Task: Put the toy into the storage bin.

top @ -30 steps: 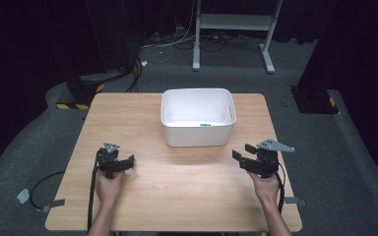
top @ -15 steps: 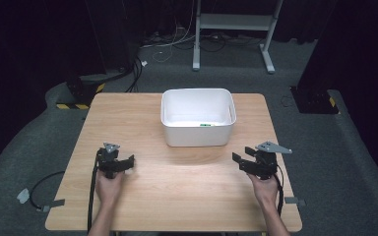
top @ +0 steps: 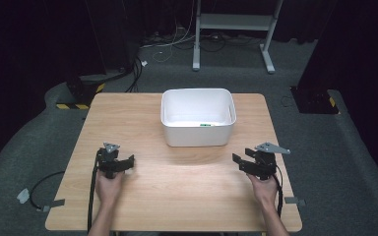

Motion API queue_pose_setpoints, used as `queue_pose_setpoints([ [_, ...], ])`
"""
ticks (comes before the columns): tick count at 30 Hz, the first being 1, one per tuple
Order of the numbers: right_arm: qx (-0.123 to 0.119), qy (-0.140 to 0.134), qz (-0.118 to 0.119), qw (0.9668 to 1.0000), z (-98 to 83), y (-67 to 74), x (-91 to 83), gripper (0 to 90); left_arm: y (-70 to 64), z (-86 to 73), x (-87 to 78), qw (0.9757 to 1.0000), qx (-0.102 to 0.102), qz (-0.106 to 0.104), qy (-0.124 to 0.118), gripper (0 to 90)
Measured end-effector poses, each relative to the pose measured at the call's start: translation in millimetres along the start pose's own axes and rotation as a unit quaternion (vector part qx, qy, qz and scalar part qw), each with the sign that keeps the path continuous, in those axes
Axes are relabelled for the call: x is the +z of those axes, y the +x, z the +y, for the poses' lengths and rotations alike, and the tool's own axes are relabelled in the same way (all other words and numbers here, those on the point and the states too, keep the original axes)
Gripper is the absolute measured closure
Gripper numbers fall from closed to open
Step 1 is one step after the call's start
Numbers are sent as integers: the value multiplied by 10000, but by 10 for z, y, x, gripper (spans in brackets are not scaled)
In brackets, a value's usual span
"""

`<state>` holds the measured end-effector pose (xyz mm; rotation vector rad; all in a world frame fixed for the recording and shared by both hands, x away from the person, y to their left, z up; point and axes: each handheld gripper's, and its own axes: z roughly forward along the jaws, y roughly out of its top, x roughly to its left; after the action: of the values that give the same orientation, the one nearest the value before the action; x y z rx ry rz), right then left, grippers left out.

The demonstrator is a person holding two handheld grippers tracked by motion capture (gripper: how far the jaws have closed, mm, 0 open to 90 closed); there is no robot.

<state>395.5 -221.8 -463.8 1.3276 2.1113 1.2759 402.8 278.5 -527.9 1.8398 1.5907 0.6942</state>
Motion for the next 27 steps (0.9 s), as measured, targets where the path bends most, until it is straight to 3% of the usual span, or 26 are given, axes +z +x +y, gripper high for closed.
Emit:
queue_pose_setpoints([
  [27,185,290,-199,9992,-85,-144,244,377,0,0,0,10000,0,1,1,166],
])
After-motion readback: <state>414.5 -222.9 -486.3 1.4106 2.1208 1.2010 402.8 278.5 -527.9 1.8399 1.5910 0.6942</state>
